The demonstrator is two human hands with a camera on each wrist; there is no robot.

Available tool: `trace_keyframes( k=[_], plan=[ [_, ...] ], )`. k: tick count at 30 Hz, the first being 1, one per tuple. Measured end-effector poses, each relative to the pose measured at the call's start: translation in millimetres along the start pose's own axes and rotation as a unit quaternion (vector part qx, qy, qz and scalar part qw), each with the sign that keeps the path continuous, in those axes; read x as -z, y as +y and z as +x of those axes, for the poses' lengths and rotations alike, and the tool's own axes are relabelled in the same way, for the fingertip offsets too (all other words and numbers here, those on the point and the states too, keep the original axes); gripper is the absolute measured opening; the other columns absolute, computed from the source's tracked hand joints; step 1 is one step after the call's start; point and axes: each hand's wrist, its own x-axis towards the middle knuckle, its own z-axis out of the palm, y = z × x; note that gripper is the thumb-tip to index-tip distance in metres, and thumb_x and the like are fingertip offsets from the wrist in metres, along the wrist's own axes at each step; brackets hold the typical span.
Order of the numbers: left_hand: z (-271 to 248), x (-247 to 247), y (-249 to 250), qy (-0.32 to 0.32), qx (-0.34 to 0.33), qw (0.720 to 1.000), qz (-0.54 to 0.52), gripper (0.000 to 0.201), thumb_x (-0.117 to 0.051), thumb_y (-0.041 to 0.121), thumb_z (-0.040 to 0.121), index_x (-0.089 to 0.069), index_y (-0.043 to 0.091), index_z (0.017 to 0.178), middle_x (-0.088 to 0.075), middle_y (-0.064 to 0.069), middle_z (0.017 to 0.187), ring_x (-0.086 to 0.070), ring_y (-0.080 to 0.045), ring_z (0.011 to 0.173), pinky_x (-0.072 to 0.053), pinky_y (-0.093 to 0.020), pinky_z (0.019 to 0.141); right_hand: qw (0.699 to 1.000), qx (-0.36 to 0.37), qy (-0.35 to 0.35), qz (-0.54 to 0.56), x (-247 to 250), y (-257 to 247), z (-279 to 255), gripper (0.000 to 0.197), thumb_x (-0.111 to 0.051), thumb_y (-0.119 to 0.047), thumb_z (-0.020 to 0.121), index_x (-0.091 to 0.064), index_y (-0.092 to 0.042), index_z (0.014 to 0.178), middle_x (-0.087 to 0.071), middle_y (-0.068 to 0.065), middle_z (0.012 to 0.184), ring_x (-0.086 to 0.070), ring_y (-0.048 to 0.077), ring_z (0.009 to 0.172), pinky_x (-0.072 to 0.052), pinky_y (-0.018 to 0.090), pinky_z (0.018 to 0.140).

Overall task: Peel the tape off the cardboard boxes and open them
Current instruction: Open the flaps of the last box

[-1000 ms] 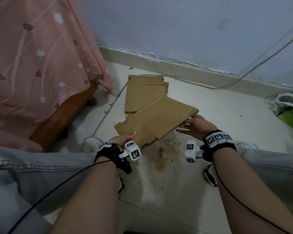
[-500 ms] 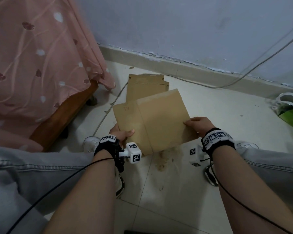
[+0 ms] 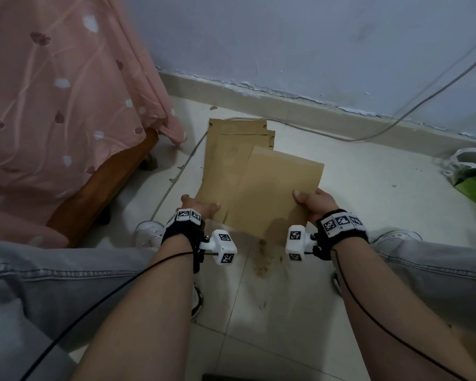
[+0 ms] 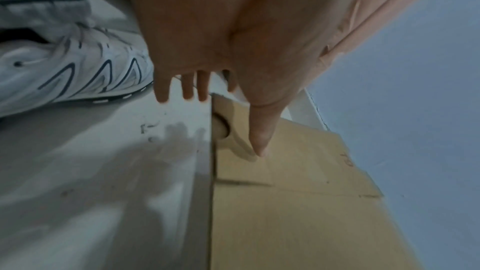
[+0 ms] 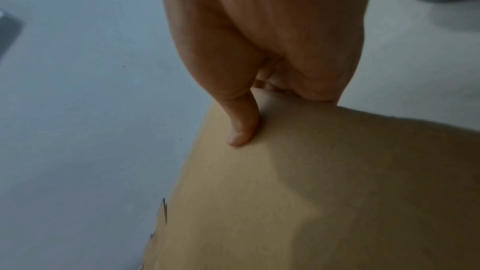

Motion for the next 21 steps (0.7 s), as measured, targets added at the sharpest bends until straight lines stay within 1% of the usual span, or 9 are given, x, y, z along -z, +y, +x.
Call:
trace_keyframes(
  k=[3,6,7,8,10,13,16,19,21],
  plan=[
    [-2.2,-1.1,1.9,-0.026,0.043,0.999,-0.018,0.092,-0.074,0.053,0.078,-0.030,0.000,0.141,-0.054,-0.020,0.132,-0.055,-0.037,0.118,-0.050,-0.046,0.095,0.998,-0.005,0.014,0.057,-6.2,4.6,5.0,0.040,-0.075,0.001,0.078,-0.063,-0.004,0.117,-0.069,0.017,0.115,-0.067,0.036,0.101,-0.053,0.056,0.090],
    [-7.2,-10.5,3.7,-0.182,0.028,0.979,-0.089,0.067,-0.066,0.056,0.085,-0.053,0.006,0.126,-0.072,-0.004,0.114,-0.069,-0.022,0.103,-0.053,-0.028,0.062,0.993,-0.020,-0.001,0.118,-15.2,6.1,4.3,0.039,-0.069,0.003,0.083,-0.062,-0.006,0.120,-0.071,0.015,0.112,-0.068,0.034,0.099,-0.055,0.053,0.085],
    [-9.6,-14.3,4.4,-0.222,0.020,0.968,-0.112,0.065,-0.068,0.060,0.082,-0.056,0.010,0.122,-0.073,0.000,0.112,-0.070,-0.019,0.102,-0.051,-0.026,0.065,0.990,-0.030,-0.016,0.135,-20.0,5.8,1.5,0.039,-0.067,0.003,0.085,-0.061,-0.005,0.122,-0.071,0.015,0.112,-0.068,0.034,0.100,-0.056,0.052,0.083],
    [-8.7,-19.9,5.1,-0.243,0.011,0.961,-0.131,0.069,-0.073,0.064,0.074,-0.060,0.013,0.119,-0.073,0.000,0.114,-0.070,-0.021,0.104,-0.053,-0.030,0.077,0.987,-0.037,-0.032,0.153,-25.0,6.6,0.4,0.038,-0.066,0.001,0.086,-0.059,-0.005,0.124,-0.070,0.015,0.114,-0.068,0.033,0.101,-0.058,0.049,0.079],
    [0.0,-32.8,6.9,-0.249,-0.015,0.954,-0.165,0.078,-0.084,0.064,0.057,-0.065,0.017,0.117,-0.071,-0.005,0.119,-0.068,-0.029,0.107,-0.051,-0.049,0.094,0.983,-0.043,-0.053,0.170,-36.7,5.1,-3.3,0.036,-0.063,0.000,0.089,-0.057,-0.004,0.125,-0.068,0.016,0.117,-0.067,0.032,0.103,-0.058,0.045,0.071],
    [-15.2,-37.5,20.9,-0.232,-0.049,0.945,-0.227,0.072,-0.087,0.037,0.065,-0.055,0.015,0.126,-0.068,-0.007,0.122,-0.066,-0.031,0.107,-0.053,-0.051,0.093,0.979,-0.042,-0.061,0.192,-57.8,4.4,-6.8,0.043,-0.066,0.000,0.087,-0.056,-0.005,0.128,-0.068,0.016,0.118,-0.067,0.034,0.104,-0.058,0.045,0.071],
    [-23.4,-33.4,28.8,-0.197,-0.049,0.935,-0.291,0.046,-0.071,0.004,0.086,-0.045,0.018,0.122,-0.064,-0.007,0.118,-0.062,-0.030,0.108,-0.056,-0.044,0.081,0.976,-0.041,-0.075,0.198,-71.7,2.9,-9.8,0.046,-0.071,0.001,0.082,-0.057,-0.003,0.125,-0.069,0.018,0.115,-0.068,0.035,0.102,-0.058,0.049,0.075],
    [-18.2,-20.2,33.7,-0.199,-0.052,0.938,-0.279,0.056,-0.074,0.008,0.083,-0.044,0.023,0.128,-0.065,-0.006,0.121,-0.065,-0.030,0.107,-0.055,-0.049,0.090,0.978,-0.051,-0.048,0.198,-64.8,-7.1,-8.2,0.044,-0.073,0.002,0.079,-0.058,0.000,0.120,-0.068,0.020,0.113,-0.067,0.036,0.100,-0.059,0.048,0.074],
    [3.0,-12.4,34.7,-0.188,-0.067,0.953,-0.229,0.082,-0.083,0.022,0.067,-0.042,0.028,0.137,-0.066,-0.005,0.122,-0.066,-0.032,0.107,-0.053,-0.055,0.092,0.973,-0.046,-0.041,0.224,-52.0,-13.8,-0.9,0.041,-0.071,0.000,0.082,-0.057,0.001,0.121,-0.067,0.021,0.114,-0.066,0.037,0.102,-0.058,0.049,0.080]
  ],
)
